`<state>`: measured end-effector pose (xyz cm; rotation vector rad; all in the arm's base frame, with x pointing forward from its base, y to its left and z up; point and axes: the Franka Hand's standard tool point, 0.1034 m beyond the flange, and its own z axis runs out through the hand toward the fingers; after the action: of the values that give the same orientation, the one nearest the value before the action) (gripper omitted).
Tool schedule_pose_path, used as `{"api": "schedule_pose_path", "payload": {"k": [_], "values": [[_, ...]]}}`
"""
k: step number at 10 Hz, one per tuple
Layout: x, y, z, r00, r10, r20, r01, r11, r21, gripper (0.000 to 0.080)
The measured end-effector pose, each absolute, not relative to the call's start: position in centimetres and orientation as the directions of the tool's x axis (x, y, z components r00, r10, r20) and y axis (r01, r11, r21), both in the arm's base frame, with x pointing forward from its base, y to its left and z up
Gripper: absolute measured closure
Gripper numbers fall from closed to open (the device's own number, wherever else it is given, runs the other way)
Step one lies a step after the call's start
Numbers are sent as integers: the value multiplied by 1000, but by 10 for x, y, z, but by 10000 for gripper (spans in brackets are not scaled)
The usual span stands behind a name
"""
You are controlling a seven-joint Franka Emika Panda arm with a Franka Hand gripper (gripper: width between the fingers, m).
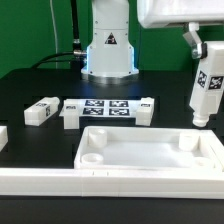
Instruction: Assemble desk
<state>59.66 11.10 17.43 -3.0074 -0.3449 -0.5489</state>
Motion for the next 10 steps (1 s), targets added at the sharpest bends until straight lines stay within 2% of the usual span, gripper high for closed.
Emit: {"api": "schedule_pose_path", "payload": {"k": [3,7,10], "values": [[597,111,174,910,211,356,234,-972,-22,509],[640,104,172,891,236,389,260,-965,-11,509],[639,105,169,892,237,386,261,-965,-11,509]]}}
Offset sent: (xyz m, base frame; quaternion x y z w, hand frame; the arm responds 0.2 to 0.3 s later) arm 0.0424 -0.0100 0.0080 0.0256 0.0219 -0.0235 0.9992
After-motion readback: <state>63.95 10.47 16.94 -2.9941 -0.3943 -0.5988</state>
